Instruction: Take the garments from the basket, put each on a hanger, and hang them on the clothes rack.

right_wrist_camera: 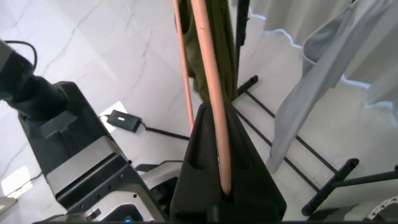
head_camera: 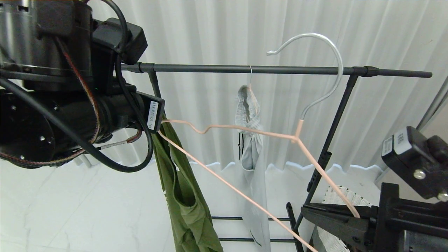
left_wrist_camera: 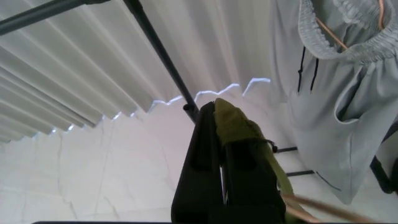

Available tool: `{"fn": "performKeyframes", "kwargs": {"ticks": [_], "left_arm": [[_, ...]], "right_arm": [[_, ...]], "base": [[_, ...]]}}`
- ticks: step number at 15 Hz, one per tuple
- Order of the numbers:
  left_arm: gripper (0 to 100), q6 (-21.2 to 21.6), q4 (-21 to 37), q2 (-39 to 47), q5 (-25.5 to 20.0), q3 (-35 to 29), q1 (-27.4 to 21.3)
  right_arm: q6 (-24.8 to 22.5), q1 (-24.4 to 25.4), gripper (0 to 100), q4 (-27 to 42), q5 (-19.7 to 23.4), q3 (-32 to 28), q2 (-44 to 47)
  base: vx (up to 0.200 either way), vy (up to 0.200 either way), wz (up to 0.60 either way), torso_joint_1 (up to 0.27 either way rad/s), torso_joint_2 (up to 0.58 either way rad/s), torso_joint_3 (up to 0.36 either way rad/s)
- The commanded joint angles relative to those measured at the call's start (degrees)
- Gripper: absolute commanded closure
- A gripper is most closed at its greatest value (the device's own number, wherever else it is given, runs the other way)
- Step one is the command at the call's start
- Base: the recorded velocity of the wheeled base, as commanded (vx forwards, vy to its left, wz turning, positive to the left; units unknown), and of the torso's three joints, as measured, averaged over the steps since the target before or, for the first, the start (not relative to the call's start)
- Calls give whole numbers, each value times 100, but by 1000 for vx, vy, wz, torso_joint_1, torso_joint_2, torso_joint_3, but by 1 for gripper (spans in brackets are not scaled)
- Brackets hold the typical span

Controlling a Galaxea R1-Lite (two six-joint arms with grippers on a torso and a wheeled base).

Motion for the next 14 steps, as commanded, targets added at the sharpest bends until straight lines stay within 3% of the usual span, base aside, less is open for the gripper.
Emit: {"fn": "performKeyframes", "kwargs": {"ticks": [1, 10, 14], "left_arm": [[100, 3, -1, -15, 0, -27, -63], [100, 3, -1, -33, 53, -36, -362], [100, 12, 8, -7, 527, -124, -257]], "right_arm": [[4, -183, 100, -74, -3, -109, 233], [48, -368, 100, -759, -39, -320, 1050], [56, -614, 100, -838, -241, -329, 1164]], "base": [[0, 0, 0, 0, 0, 0], [0, 0, 0, 0, 0, 0], [0, 0, 0, 0, 0, 0]]}}
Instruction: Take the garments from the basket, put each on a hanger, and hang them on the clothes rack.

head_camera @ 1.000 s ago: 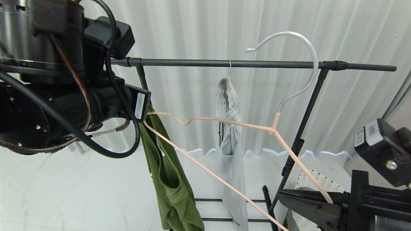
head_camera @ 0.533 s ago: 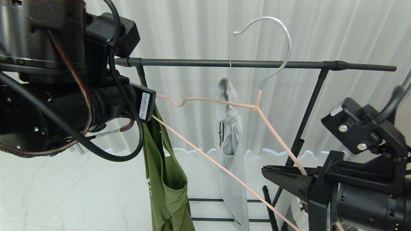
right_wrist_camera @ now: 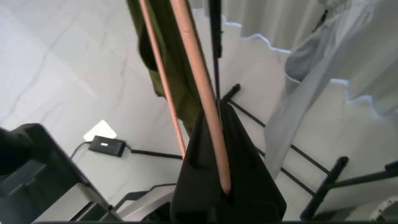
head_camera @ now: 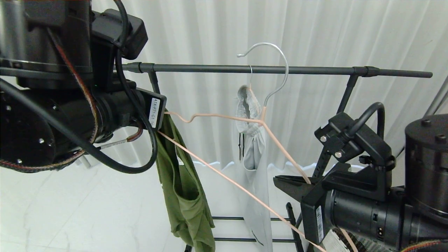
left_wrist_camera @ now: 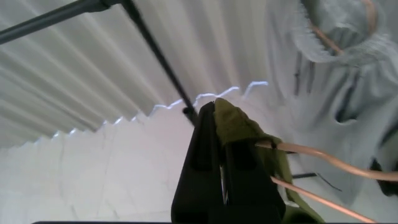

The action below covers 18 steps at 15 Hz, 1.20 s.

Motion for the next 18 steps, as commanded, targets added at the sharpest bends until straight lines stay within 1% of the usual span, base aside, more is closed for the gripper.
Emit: {"fn": "performKeyframes", "kwargs": {"ticks": [1, 3, 10, 13, 15, 17, 18], "left_arm": [[100, 10, 3, 2, 15, -25, 45], [100, 10, 38, 2, 33, -17, 62], [100, 45, 91, -16, 51, 19, 71], [100, 45, 135, -51, 86, 107, 45], [100, 27, 126, -42, 86, 89, -87], [100, -8, 126, -16, 86, 89, -298], [100, -8, 117, 2, 77, 80, -342]], "right_arm": [[-1, -158, 100, 8, -46, -5, 70], [-1, -308, 100, -27, -274, -14, 105], [34, -624, 100, -45, -468, -146, 140], [52, -624, 100, -221, -485, -146, 166], [43, -633, 100, -440, -547, -155, 272], [43, -589, 100, -493, -643, -234, 404], [43, -492, 100, -493, -643, -269, 421]], "base": [[0, 0, 0, 0, 0, 0], [0, 0, 0, 0, 0, 0], [0, 0, 0, 0, 0, 0], [0, 0, 0, 0, 0, 0], [0, 0, 0, 0, 0, 0], [0, 0, 0, 0, 0, 0], [0, 0, 0, 0, 0, 0]]}}
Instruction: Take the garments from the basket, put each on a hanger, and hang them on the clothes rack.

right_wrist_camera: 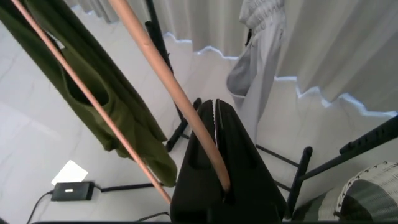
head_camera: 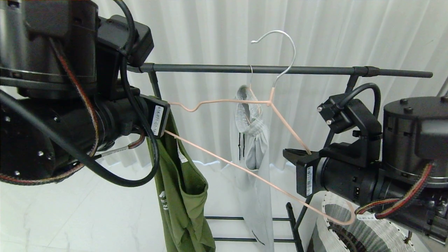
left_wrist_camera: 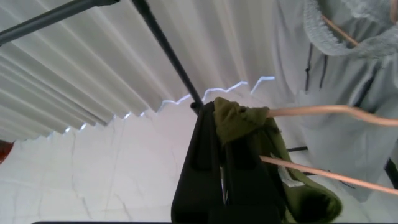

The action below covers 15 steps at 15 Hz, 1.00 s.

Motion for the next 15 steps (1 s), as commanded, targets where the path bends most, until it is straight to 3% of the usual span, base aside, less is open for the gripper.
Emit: {"fn": "performKeyframes", "kwargs": {"ticks": [1, 4, 7, 9, 15], "left_arm": [[100, 1, -6, 30, -8, -8, -89], [100, -8, -6, 153, -8, -113, -18], [100, -8, -14, 329, -8, -394, 43], [100, -8, -6, 373, -8, -473, 43], [100, 1, -6, 391, 203, -473, 325]], "right_arm": [[5, 138, 100, -5, 1, -48, 79], [462, 815, 100, 179, 292, 110, -273], [823, 1289, 100, 777, 951, 171, -677], [832, 1254, 100, 891, 968, 180, -669], [840, 446, 100, 900, 415, 171, -625]], "base": [[0, 0, 0, 0, 0, 0], [0, 0, 0, 0, 0, 0], [0, 0, 0, 0, 0, 0], [0, 0, 0, 0, 0, 0], [0, 0, 0, 0, 0, 0]]}}
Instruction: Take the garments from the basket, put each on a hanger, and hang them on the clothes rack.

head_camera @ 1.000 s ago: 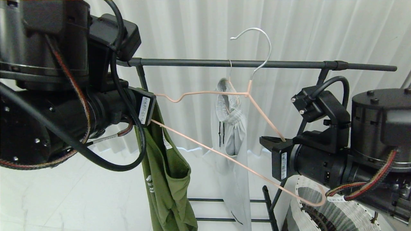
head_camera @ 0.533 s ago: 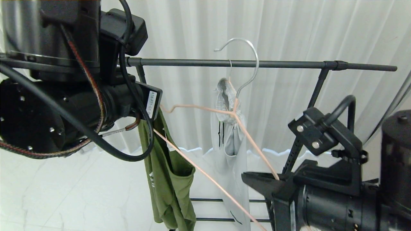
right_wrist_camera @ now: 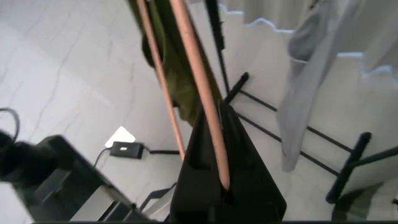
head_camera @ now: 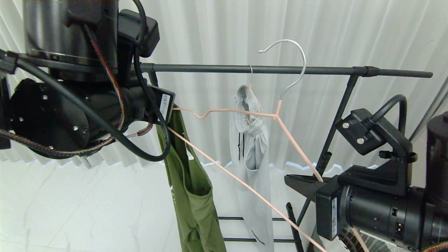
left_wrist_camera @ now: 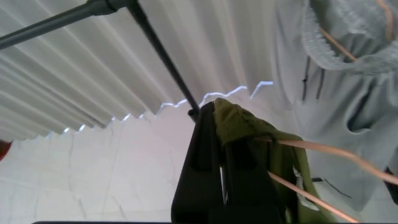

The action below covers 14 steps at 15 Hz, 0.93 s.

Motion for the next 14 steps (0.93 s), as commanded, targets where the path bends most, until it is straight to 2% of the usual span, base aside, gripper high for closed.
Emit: {"fn": "performKeyframes", "kwargs": {"ticks": [1, 5, 7, 9, 11, 14], "left_arm": [[100, 1, -1, 6, 71, 16, 51], [100, 1, 8, -38, 80, 25, -107], [100, 1, -1, -20, 80, 34, -370], [100, -34, -1, 33, 80, 16, -546], [100, -377, -1, 165, 89, -19, -696], [100, -588, -1, 252, 89, -98, -784]], "right_arm": [[-1, -121, 100, -1, -15, -3, -13], [-1, -226, 100, -36, -94, -38, 93], [-1, -235, 100, -142, -287, -126, 286], [-1, -217, 100, -405, -296, -161, 409], [-1, -77, 100, -546, -278, -161, 462], [-1, 196, 100, -572, -243, -135, 480]], "base": [[0, 0, 0, 0, 0, 0], [0, 0, 0, 0, 0, 0], [0, 0, 0, 0, 0, 0], [0, 0, 0, 0, 0, 0], [0, 0, 0, 0, 0, 0], [0, 0, 0, 0, 0, 0]]}}
